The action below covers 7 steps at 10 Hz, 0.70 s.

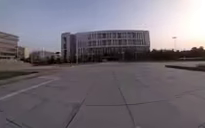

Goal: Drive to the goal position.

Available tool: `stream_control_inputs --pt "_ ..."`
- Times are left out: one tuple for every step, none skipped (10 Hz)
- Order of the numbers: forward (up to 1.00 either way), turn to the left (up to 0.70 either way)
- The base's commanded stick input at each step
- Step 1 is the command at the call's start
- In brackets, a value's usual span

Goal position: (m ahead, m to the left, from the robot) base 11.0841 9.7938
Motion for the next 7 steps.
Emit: stream_control_inputs --pt "0.70 0.00" --pt "0.70 0.00" --pt "0.70 0.00" --pt "0.70 0.00" --pt "0.70 0.00" --pt "0.70 0.00" --pt "0.70 0.00"
